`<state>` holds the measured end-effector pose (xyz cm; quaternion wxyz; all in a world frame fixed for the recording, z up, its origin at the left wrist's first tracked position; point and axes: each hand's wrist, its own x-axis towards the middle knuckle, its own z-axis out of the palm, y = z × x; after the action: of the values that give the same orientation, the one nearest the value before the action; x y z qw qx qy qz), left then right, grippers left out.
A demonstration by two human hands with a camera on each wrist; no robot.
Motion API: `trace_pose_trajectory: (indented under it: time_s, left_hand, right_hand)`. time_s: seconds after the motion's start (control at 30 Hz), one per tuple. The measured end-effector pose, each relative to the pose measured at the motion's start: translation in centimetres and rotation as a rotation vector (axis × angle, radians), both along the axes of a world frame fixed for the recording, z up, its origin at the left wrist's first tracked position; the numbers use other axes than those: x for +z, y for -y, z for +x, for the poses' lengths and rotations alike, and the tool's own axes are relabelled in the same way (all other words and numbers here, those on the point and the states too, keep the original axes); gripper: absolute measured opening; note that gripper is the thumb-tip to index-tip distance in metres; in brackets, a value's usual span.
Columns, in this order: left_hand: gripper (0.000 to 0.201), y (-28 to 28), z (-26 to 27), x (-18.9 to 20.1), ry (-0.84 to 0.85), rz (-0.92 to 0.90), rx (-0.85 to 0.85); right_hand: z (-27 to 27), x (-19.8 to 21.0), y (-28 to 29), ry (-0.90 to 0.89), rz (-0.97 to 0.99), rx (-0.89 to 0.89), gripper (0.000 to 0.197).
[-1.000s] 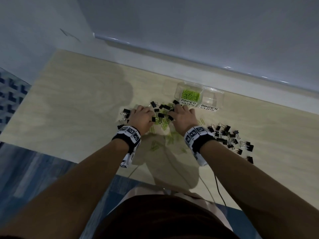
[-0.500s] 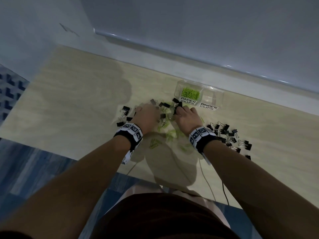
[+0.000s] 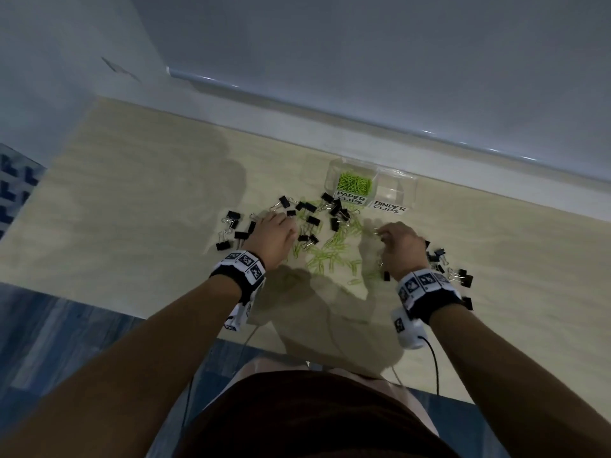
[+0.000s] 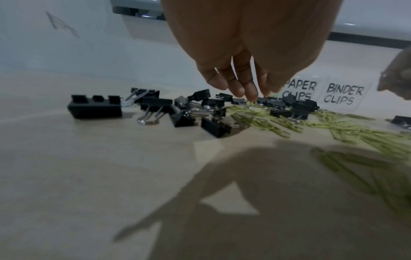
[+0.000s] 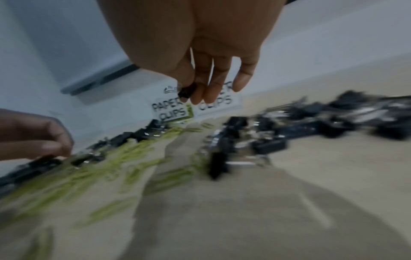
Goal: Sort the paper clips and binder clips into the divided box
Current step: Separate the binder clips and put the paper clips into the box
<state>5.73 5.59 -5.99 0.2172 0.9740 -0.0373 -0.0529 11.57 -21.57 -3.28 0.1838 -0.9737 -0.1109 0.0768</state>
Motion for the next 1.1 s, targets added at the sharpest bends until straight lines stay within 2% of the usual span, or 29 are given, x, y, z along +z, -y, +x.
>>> trace_pose_trajectory:
  time_s: [0.1, 0.17, 0.33, 0.43, 0.53, 0.63, 0.73, 0.83, 0.9, 1.03, 1.1]
  left_hand:
    - [0.019, 1.5, 0.9, 0.3, -0.059, -0.046, 0.034]
    - [0.024, 2.7, 1.6, 0.5, -0.110, -0.068, 0.092]
    - [0.015, 3.5, 1.7, 0.2, -0.154, -0.200, 0.228]
    - [0.017, 2.8, 1.4, 0.5, -0.153, -0.282, 0.265]
    - [0.023, 1.8, 1.2, 1.0, -0.139, -0.295, 0.252]
    - [0.026, 1.2, 1.0, 1.0, -0.206, -0.286, 0.208]
    - [0.024, 1.7, 1.1, 1.1, -0.215, -0.237, 0.171]
    - [0.023, 2.8, 1.6, 1.3, -0.204, -0.108, 0.155]
    - [0.020, 3.1, 1.8, 1.3, -0.185, -0.065, 0.155]
    - [0.026, 3.2, 1.3, 1.1, -0.172, -0.088, 0.135]
    - [0.029, 3.1, 1.0, 1.4, -0.147, -0.111, 0.126]
  right_hand:
    - [-0.6, 0.1, 1.9, -0.092, -0.253, -0.064, 0.023]
    - [-1.0, 0.2, 1.3, -0.061, -0.298, -0.021, 0.026]
    - [-2.1, 0.8, -4.9, -0.026, -0.184, 0.335, 0.026]
    - [-2.4, 0.8, -8.5, -0.030, -0.146, 0.467, 0.028]
    - [-1.9, 0.5, -10.5, -0.087, -0.194, 0.523, 0.043]
    - [-1.2, 0.4, -11.0, -0.131, -0.230, 0.550, 0.050]
    - [-0.6, 0.6, -10.8, -0.131, -0.192, 0.538, 0.044]
    - [-0.2, 0.7, -10.5, -0.148, -0.233, 0.536, 0.034]
    - [0.0, 0.6, -10.4, -0.168, -0.243, 0.550, 0.035]
    - [0.1, 0.4, -9.8, -0.156, -0.198, 0.597, 0.041]
    - [-0.1, 0.3, -9.5, -0.084, -0.138, 0.607, 0.039]
